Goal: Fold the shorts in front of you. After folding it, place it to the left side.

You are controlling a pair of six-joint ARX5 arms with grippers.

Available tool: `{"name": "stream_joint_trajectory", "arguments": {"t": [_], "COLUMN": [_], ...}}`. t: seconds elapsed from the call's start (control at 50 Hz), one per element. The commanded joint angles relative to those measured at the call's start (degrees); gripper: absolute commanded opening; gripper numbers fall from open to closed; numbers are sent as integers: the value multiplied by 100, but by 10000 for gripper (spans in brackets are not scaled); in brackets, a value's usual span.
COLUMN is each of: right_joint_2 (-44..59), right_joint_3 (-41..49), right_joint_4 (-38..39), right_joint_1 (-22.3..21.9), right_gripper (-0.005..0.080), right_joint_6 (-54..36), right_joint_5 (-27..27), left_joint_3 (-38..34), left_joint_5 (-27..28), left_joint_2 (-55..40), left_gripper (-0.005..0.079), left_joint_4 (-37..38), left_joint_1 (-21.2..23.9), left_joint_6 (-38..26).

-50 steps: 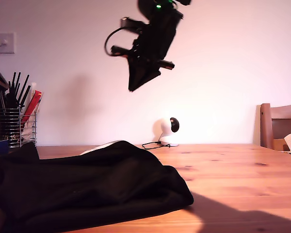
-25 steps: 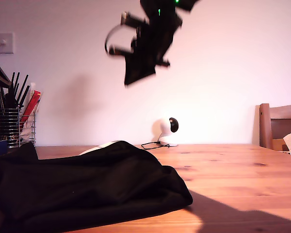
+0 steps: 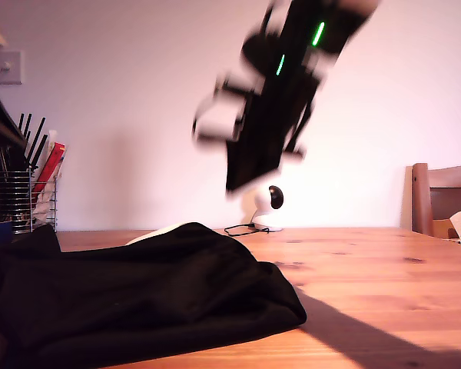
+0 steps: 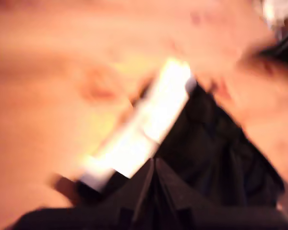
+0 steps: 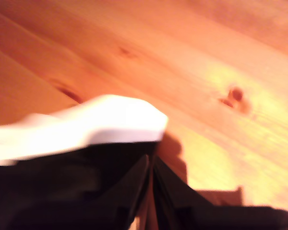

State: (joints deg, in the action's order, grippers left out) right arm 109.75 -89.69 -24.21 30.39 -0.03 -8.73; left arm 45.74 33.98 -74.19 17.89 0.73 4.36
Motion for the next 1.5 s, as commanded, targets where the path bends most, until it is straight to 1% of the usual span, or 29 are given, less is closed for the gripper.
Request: {"name": "stream_joint_trajectory", "arguments": {"t": [0.0, 0.06, 0.12, 0.2, 0.28, 0.38, 0.46, 0.5, 0.52, 0.56, 0.62, 0.64, 0.68, 0.72, 0.78, 0.82, 0.88, 0.92, 0.98, 1.06, 1.16, 1.38, 1.48], "right_joint_2": [-109, -146, -149, -149, -149, -120, -33, 48, 81, 177, 328, 380, 492, 608, 802, 898, 1102, 1191, 1281, 1309, 1309, 1309, 1309], "right_joint_3": [155, 157, 157, 157, 157, 157, 157, 157, 157, 157, 157, 157, 157, 157, 157, 157, 157, 157, 155, 155, 129, 105, 81], "right_joint_4": [-319, -787, -1180, -1504, -1757, -2061, -2179, -2201, -2203, -2194, -2194, -2194, -2190, -2186, -2177, -2214, -2302, -2352, -2420, -2452, -2433, -2363, -2396], "right_joint_1": [-52, -98, -157, -289, -372, -470, -496, -501, -503, -503, -498, -490, -490, -487, -442, -409, -378, -367, -339, -332, -352, -616, -695], "right_gripper": [-13, -13, -13, -13, -13, -13, -12, 1, 19, 108, 284, 355, 449, 525, 585, 595, 603, 608, 644, 644, 638, 633, 633], "right_joint_6": [74, 114, 144, 168, 131, -20, -186, -249, -269, -308, -262, -223, -107, 0, 181, 299, 339, 393, 579, 610, 817, 898, 903], "right_joint_5": [-170, -354, -662, -1167, -1547, -1639, -1652, -1646, -1648, -1646, -1641, -1631, -1589, -1464, -1121, -966, -883, -879, -887, -988, -1384, -2647, -2922], "left_joint_3": [-129, -129, -129, -129, -129, -129, -129, -129, -129, -129, -129, -129, -129, -129, -129, -129, -129, -129, -129, -129, -127, -127, -127], "left_joint_5": [28, 31, 24, 24, 0, -70, -304, -413, -476, -562, -662, -719, -774, -796, -800, -815, -839, -839, -841, -846, -855, -852, -850], "left_joint_2": [-317, -566, -800, -1099, -1340, -1613, -1834, -1926, -1965, -2033, -2072, -2072, -2072, -2072, -2072, -2072, -2072, -2072, -2072, -2072, -2072, -2072, -2072], "left_gripper": [-11, -11, -11, -11, -11, -11, -11, -11, -11, -11, -11, -11, -11, -11, -11, -11, -11, -11, -11, -11, -11, -11, -11], "left_joint_4": [-59, -116, -197, -341, -452, -516, -540, -540, -538, -529, -505, -494, -476, -468, -457, -448, -448, -437, -426, -424, -422, -426, -424], "left_joint_1": [205, 396, 612, 894, 1141, 1412, 1639, 1738, 1779, 1860, 1961, 1987, 2035, 2065, 2096, 2114, 2120, 2120, 2120, 2118, 2120, 2120, 2120], "left_joint_6": [17, 31, 39, 98, 140, 162, 160, 160, 160, 155, 142, 140, 138, 140, 127, 122, 122, 122, 118, 120, 120, 120, 120]}}
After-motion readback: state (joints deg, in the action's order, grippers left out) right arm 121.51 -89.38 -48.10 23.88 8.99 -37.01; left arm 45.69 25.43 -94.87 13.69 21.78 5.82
